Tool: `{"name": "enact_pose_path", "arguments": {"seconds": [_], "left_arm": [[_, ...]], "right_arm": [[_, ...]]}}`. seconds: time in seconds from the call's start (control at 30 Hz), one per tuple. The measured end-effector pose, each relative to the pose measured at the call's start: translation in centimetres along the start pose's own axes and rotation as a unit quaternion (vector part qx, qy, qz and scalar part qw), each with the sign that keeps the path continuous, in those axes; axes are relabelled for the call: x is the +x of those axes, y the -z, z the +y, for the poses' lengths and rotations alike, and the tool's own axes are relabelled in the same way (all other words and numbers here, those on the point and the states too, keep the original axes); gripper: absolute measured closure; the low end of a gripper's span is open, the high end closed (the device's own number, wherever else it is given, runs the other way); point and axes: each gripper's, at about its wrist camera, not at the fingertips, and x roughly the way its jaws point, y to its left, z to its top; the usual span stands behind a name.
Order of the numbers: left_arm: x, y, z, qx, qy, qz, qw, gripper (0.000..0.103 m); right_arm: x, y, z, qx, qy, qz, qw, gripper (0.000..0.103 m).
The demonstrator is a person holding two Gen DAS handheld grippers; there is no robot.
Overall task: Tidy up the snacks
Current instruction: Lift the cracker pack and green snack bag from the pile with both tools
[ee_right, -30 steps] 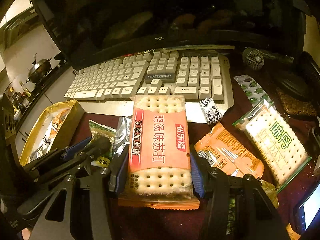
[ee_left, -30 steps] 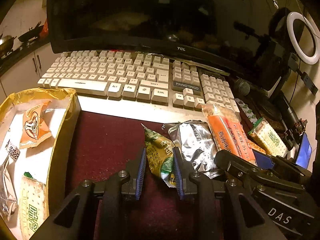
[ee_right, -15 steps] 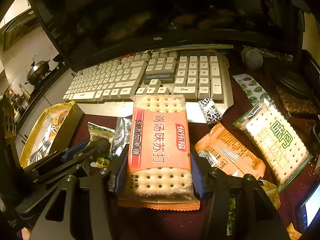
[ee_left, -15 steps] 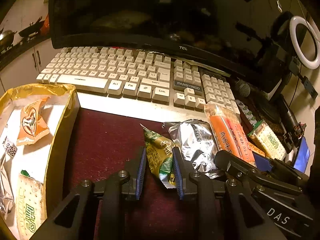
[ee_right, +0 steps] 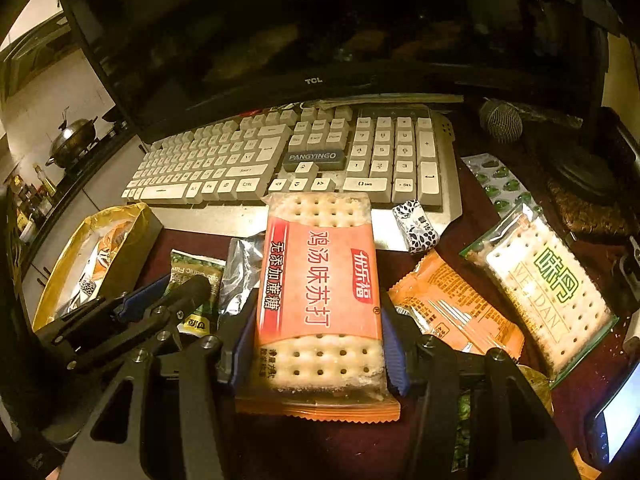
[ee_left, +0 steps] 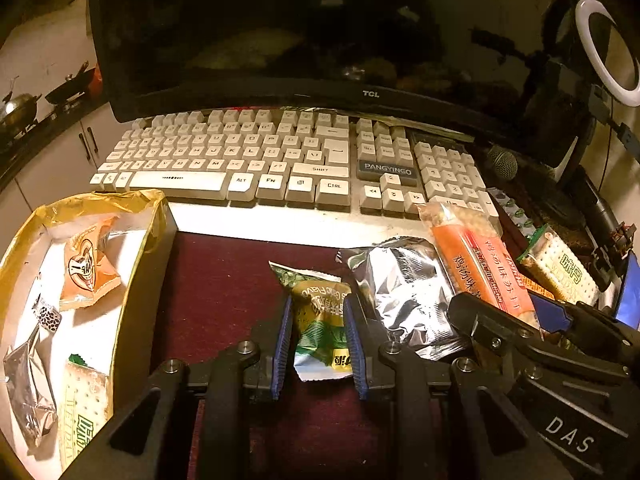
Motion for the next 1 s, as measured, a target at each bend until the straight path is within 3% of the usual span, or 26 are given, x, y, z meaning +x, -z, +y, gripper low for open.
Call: {"name": "enact_pose_path", "arguments": {"seconds": [0.33, 1.0], "left_arm": [[-1.1, 0.0, -0.1, 0.008, -0.008, -0.027, 0.9996, 0.090], [-2.2, -0.1, 0.9, -0.018, 0.005, -0.053, 0.9984, 0.093]], "right_arm": [[-1.2, -0.2, 0.1, 0.000, 0.009, -0.035, 0.999, 0.051], [-2.5, -0.1, 0.1, 0.008, -0.002, -0.057, 0.998, 0.051]]}}
